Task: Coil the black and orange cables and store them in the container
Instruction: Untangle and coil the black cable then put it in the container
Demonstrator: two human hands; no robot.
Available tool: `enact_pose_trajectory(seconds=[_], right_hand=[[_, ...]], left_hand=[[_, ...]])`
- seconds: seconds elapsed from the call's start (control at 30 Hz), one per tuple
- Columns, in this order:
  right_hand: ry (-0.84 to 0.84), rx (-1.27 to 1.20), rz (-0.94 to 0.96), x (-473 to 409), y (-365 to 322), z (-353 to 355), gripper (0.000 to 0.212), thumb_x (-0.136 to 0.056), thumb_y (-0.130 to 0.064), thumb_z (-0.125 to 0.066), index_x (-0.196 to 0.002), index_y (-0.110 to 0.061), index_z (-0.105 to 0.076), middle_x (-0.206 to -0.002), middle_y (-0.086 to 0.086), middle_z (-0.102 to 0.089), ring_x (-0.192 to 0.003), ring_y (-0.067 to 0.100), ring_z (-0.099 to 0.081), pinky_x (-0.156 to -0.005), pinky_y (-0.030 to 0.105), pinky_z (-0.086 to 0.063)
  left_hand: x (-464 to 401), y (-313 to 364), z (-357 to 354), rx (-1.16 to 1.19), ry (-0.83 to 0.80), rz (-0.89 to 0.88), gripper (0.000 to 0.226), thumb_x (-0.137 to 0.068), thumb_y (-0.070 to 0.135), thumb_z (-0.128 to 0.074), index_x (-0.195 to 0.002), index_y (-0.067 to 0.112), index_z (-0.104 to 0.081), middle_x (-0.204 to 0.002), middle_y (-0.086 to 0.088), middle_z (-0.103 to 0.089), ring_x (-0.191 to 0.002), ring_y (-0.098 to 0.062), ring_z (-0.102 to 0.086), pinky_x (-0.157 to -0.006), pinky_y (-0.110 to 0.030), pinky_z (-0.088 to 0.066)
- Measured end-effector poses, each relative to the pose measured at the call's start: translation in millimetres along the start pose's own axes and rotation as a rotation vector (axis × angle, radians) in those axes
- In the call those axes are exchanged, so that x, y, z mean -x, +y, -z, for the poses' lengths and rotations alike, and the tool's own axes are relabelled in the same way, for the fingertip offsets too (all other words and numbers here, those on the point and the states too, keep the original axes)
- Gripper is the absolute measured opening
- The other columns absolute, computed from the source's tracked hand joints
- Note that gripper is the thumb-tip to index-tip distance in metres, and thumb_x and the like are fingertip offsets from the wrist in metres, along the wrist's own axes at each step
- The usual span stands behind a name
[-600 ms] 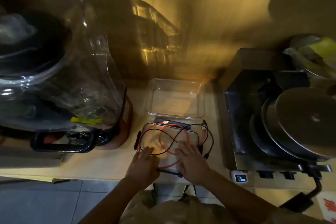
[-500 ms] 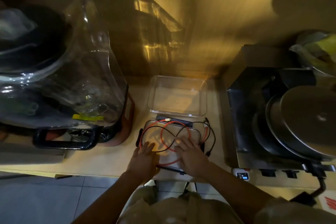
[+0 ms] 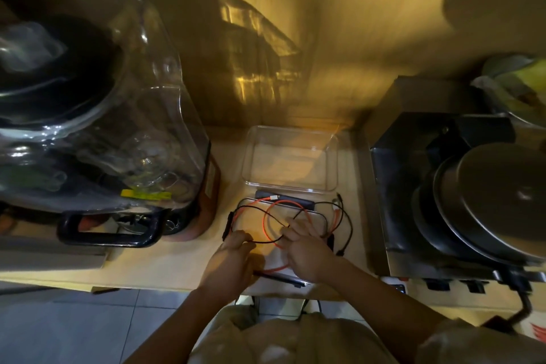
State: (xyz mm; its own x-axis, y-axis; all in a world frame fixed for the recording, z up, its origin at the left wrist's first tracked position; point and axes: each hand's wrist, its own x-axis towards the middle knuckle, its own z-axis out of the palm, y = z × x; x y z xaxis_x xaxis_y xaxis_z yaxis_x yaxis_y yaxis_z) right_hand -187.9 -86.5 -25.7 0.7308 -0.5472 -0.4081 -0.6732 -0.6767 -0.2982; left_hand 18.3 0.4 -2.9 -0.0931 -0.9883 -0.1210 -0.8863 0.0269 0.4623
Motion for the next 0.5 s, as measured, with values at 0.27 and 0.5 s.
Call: enact_pose_trajectory(seconds=[0.27, 0.5], right_hand=[[0.497, -0.321, 0.045, 32, -3, 38, 0.04, -0.086, -0.021, -0.039, -0.107, -0.009, -0.071, -0.119, 0.006, -0.06, -0.119, 0.025, -0.053, -0.115, 0.041, -0.03], [0.764, -0.518, 0.018, 60, -6, 79, 0.026, -0.084, 0.01, -0.056, -0.093, -0.011, -0.069, -0.101, 0.001, -0.064, -0.095, 0.008, -0.059, -0.08, 0.023, -0.049]], left_hand=[[-10, 19, 31, 0.327, 0.376, -0.047, 0.02, -0.088, 0.013, -0.053, -0.096, 0.012, -0.071, -0.104, 0.0, -0.066, -0.1, -0.008, -0.06, -0.084, -0.022, -0.049], [-22, 53, 60, 0.415, 0.609, -0.082, 0.019, -0.081, -0.002, -0.061, -0.083, 0.01, -0.076, -0.097, 0.005, -0.068, -0.099, 0.001, -0.062, -0.088, -0.013, -0.047]])
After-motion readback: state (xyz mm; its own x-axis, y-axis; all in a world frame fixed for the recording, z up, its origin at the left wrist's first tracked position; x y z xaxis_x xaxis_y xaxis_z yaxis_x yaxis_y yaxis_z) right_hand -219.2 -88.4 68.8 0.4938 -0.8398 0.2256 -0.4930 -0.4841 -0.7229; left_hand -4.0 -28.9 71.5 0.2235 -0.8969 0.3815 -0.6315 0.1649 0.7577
